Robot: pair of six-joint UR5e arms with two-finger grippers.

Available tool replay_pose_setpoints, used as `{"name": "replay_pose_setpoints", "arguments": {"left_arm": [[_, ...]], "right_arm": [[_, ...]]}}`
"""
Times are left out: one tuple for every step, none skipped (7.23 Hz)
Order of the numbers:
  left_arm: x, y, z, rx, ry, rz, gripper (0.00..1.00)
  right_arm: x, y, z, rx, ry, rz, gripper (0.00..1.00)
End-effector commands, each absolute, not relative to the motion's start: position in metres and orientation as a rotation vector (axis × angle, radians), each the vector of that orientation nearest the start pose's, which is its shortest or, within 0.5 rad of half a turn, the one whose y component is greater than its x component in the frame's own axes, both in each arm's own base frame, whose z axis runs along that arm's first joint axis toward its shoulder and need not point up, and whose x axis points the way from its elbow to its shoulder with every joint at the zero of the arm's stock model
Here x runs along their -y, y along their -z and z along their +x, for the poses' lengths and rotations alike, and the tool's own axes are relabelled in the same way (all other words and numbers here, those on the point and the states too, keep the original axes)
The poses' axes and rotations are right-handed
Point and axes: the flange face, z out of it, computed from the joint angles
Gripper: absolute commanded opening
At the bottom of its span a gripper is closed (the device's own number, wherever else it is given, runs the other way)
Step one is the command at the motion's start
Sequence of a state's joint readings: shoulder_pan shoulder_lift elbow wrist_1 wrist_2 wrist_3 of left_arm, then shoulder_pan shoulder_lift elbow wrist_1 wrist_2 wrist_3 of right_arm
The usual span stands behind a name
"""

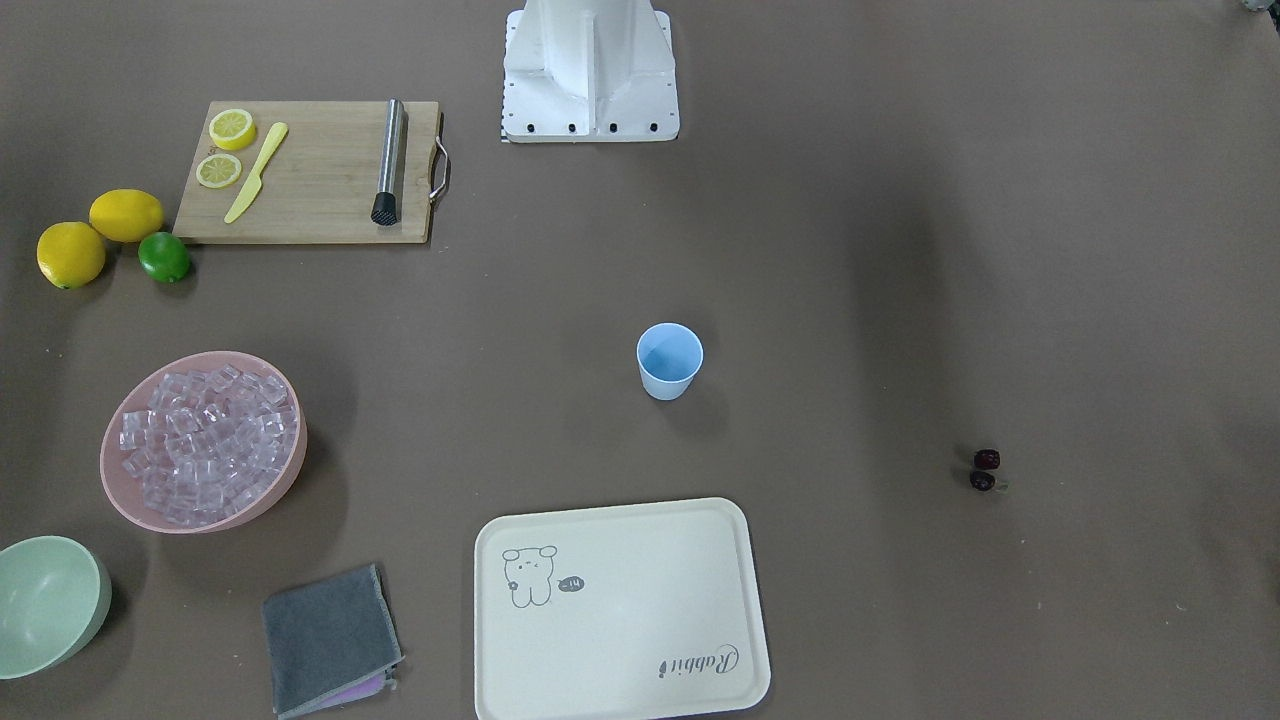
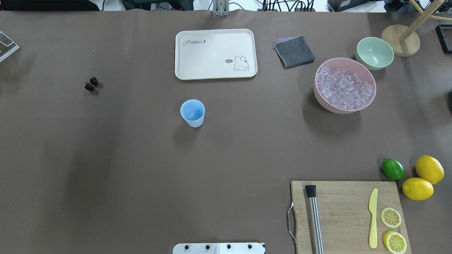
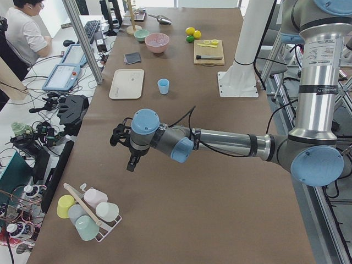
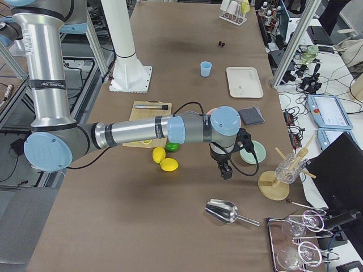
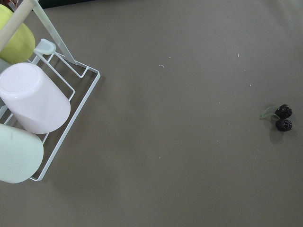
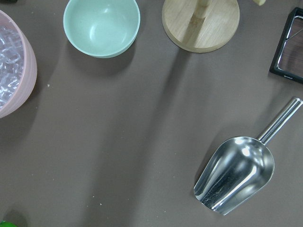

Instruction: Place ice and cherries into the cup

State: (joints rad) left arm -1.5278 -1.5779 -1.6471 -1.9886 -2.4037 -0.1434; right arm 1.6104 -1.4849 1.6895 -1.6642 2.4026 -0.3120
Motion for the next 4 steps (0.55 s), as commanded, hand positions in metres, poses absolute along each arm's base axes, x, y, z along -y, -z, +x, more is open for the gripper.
{"name": "replay_pose_setpoints", "arguments": {"left_arm": [[0.512,-0.571,-0.038,-0.851,-0.118,0.388,0.97],[0.512,-0.57,-0.038,-0.851,-0.122,0.392,0.97],[0.515,-0.571,-0.038,-0.849,-0.122,0.39,0.97],[0.517,-0.575,-0.038,-0.849,-0.117,0.383,0.97]], "right_arm": [[0.541,-0.541,0.063,0.802,0.34,0.269,1.0],[0.555,-0.522,0.033,0.815,0.327,0.246,1.0],[0.568,-0.484,-0.015,0.831,0.306,0.224,1.0],[0.582,-0.459,-0.063,0.799,0.326,0.211,0.99]]}}
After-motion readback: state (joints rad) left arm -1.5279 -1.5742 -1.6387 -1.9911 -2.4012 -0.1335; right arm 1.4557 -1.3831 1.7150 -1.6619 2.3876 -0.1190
